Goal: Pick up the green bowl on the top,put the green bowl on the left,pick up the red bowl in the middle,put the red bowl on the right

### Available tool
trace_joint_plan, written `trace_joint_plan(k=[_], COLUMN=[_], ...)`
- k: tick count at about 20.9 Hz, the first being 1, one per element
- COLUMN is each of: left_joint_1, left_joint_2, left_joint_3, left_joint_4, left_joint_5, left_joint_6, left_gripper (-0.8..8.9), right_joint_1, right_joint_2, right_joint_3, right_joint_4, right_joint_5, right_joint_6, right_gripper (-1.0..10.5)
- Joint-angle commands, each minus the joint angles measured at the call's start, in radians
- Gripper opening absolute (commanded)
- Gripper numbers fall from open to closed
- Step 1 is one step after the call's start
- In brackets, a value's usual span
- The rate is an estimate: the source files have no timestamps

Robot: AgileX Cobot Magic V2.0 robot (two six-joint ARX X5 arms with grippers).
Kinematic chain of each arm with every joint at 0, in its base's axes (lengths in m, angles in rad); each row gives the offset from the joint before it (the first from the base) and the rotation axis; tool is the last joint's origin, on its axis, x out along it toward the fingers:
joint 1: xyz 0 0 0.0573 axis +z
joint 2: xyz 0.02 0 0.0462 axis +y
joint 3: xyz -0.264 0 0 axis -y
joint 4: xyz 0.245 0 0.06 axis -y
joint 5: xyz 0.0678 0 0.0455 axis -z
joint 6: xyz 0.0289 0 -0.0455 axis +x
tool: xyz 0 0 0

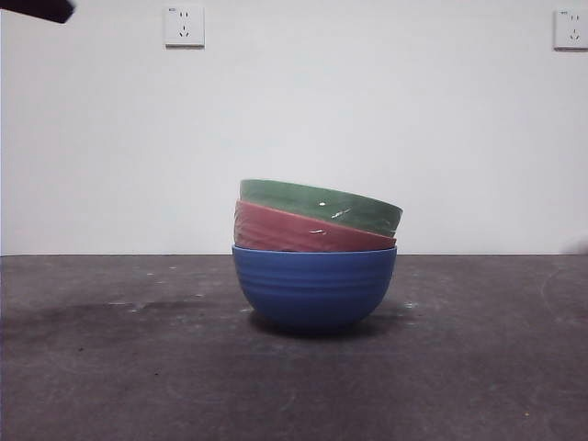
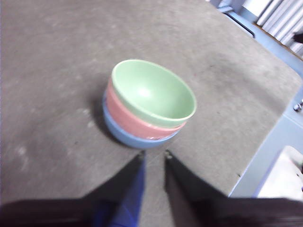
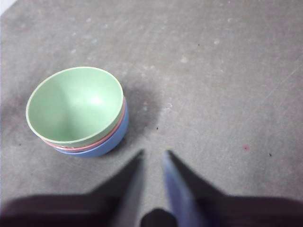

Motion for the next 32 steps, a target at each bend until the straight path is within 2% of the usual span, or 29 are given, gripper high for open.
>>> trace_joint_plan(k=[1, 3, 6, 9, 17, 22, 29, 32], left_joint_1=[-0.049, -0.105, -0.209, -0.327, -0.542, -0.600, -0.602, -0.602], left_joint_2=[0.039, 0.093, 0.196, 0.329, 0.754, 0.878, 0.911, 0.914], left_joint_3=[0.029, 0.073, 0.161, 0.278, 0.584, 0.592, 0.592, 0.592], left_joint_4=[0.019, 0.024, 0.032, 0.026, -0.097, -0.108, -0.134, -0.159], left_joint_5=[-0.001, -0.010, -0.097, -0.212, -0.353, -0.497, -0.490, -0.489], left_joint_6=[0.031, 0.031, 0.038, 0.079, 0.210, 0.257, 0.295, 0.319], left_gripper=[2.96, 2.97, 3.19, 3.19, 3.16, 3.15, 3.09, 2.46], right_joint_1=[-0.001, -0.001, -0.001, -0.001, -0.001, -0.001, -0.001, -0.001], right_joint_2=[0.011, 0.014, 0.018, 0.018, 0.018, 0.018, 0.018, 0.018], right_joint_3=[0.005, 0.005, 0.005, 0.005, 0.005, 0.005, 0.005, 0.005], right_joint_4=[0.019, 0.028, 0.039, 0.039, 0.039, 0.039, 0.039, 0.039], right_joint_5=[0.000, 0.000, -0.001, -0.001, -0.001, -0.001, 0.000, 0.000], right_joint_6=[0.002, 0.010, 0.016, 0.016, 0.016, 0.016, 0.016, 0.016], right_gripper=[2.3, 2.3, 2.3, 2.3, 2.3, 2.2, 2.2, 2.2])
